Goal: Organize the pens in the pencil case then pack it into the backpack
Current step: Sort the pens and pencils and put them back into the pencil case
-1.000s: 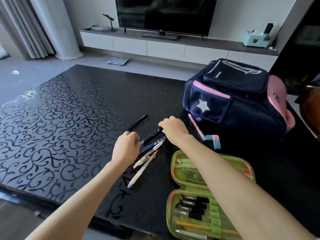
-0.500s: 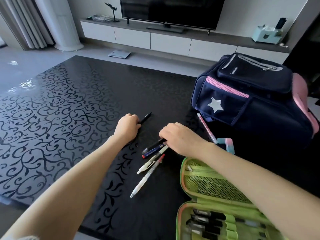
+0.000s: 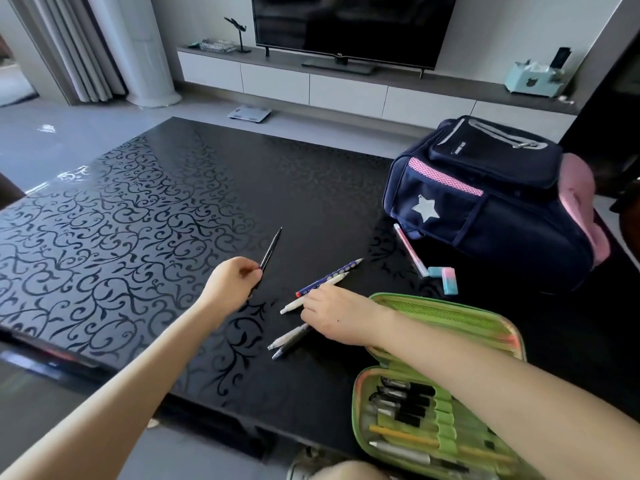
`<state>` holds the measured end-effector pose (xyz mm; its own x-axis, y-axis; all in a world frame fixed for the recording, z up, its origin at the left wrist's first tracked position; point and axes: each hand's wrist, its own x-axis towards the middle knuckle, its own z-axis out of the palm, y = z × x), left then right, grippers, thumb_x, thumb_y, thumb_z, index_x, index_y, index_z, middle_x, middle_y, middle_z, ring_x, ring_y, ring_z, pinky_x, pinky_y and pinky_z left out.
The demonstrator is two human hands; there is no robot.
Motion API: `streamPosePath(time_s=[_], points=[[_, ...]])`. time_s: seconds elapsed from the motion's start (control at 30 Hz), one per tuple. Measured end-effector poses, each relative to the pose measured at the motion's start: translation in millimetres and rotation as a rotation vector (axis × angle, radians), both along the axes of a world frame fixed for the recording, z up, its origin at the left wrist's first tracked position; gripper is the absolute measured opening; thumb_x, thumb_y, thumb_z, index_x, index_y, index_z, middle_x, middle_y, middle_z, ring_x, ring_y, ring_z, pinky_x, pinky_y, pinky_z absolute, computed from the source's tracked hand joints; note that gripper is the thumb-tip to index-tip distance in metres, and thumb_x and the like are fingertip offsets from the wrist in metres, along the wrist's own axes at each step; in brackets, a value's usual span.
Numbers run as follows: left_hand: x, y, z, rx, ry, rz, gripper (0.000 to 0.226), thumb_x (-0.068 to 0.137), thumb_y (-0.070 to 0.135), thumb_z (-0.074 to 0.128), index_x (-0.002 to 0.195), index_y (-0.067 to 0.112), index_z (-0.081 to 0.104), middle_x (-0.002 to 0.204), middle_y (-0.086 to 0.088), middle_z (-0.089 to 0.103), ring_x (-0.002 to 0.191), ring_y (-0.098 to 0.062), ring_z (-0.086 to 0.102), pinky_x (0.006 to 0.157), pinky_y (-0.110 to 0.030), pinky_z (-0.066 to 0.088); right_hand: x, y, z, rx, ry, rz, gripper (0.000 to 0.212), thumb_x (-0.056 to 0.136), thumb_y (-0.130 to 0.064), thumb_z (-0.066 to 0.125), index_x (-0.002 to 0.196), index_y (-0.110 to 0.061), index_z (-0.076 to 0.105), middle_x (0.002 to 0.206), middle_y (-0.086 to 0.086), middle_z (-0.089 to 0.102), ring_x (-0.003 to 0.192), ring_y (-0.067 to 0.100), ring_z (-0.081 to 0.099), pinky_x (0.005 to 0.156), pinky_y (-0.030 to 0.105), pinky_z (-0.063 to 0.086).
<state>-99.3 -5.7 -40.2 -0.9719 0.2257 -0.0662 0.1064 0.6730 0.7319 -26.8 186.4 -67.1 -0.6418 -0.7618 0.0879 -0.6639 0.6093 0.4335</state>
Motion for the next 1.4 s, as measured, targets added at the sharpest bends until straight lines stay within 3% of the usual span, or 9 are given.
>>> streamPosePath(time_s=[0.1,0.2,0.3,0.43,0.63,0.87,1.1,1.3,1.4], points=[[15.4,-5.2,12.1,0.101,-0.023,0.008,0.016,0.092,0.016,0.053,0.104,0.011,0.062,0.089,-0.005,0.063,0.067,-0.016,0.057,0.062,-0.021,0.043,9.5,1.3,3.7,-0.077,0.011,-0.013,0.026,0.076,-0.003,0.035,0.065,-0.014,0.056,0.062,0.001,0.055,0.058,0.020,0.053,0.056,0.028,0.040],[36.7,-4.8,23.2,0.248,0.031,0.077,0.011,0.092,0.016,0.054,0.100,0.015,0.061,0.086,-0.003,0.063,0.065,-0.010,0.056,0.060,-0.017,0.043,35.9,10.0,21.3,-0.213,0.092,-0.132,0.014,0.077,-0.001,0.053,0.072,-0.013,0.058,0.067,0.004,0.055,0.064,0.023,0.051,0.063,0.031,0.038],[71.1,6.4,16.3,0.289,0.147,0.078,0.010,0.090,0.013,0.057,0.098,0.016,0.062,0.086,0.002,0.061,0.073,-0.008,0.056,0.070,-0.022,0.045,85.8,43.7,35.7,-0.366,0.121,-0.322,0.014,0.074,0.000,0.058,0.078,-0.011,0.063,0.071,0.003,0.058,0.068,0.025,0.053,0.063,0.034,0.041],[125.8,35.7,-5.5,0.183,0.389,-0.316,0.009,0.088,0.014,0.059,0.095,0.011,0.064,0.087,0.005,0.057,0.077,-0.007,0.052,0.070,-0.015,0.043,164.7,88.4,37.4,-0.544,0.090,-0.667,0.027,0.058,-0.002,0.084,0.081,-0.010,0.073,0.072,-0.002,0.068,0.070,0.020,0.063,0.070,0.031,0.052],[175.7,73.0,-25.5,0.000,0.684,-0.930,0.028,0.093,0.028,0.044,0.092,0.014,0.067,0.083,-0.002,0.061,0.078,-0.018,0.055,0.076,-0.023,0.045,210.2,104.9,20.8,-0.627,-0.046,-0.898,0.028,0.058,-0.002,0.084,0.082,-0.011,0.075,0.072,-0.003,0.071,0.073,0.021,0.064,0.069,0.033,0.053],[181.4,85.7,-34.9,-0.144,0.605,-0.936,0.031,0.086,0.038,0.044,0.091,0.024,0.071,0.078,0.004,0.061,0.075,-0.019,0.060,0.076,-0.025,0.050,204.2,90.5,18.3,-0.573,-0.149,-0.800,0.013,0.067,-0.007,0.077,0.076,-0.015,0.074,0.067,-0.006,0.066,0.070,0.018,0.056,0.066,0.034,0.053],[177.7,69.9,-29.7,-0.016,0.648,-0.776,0.016,0.086,0.028,0.054,0.081,0.019,0.067,0.084,0.004,0.060,0.077,-0.016,0.053,0.071,-0.024,0.045,212.7,87.9,18.2,-0.651,-0.135,-0.754,0.025,0.060,-0.019,0.087,0.082,-0.018,0.076,0.068,-0.007,0.066,0.065,0.018,0.059,0.060,0.033,0.054],[167.1,79.4,-28.9,-0.100,0.636,-0.761,0.027,0.091,0.033,0.044,0.105,0.025,0.066,0.110,0.010,0.066,0.102,-0.013,0.060,0.084,-0.027,0.048,220.0,76.1,12.4,-0.684,-0.140,-0.684,0.027,0.060,-0.024,0.087,0.084,-0.023,0.076,0.066,-0.011,0.059,0.064,0.013,0.055,0.062,0.019,0.042],[165.6,82.1,-32.4,-0.145,0.620,-0.798,0.029,0.090,0.035,0.043,0.104,0.028,0.067,0.109,0.014,0.067,0.105,-0.011,0.059,0.086,-0.029,0.048,219.2,76.1,10.9,-0.662,-0.076,-0.659,0.015,0.075,-0.035,0.068,0.083,-0.024,0.075,0.069,-0.011,0.060,0.066,0.012,0.054,0.063,0.017,0.038]])
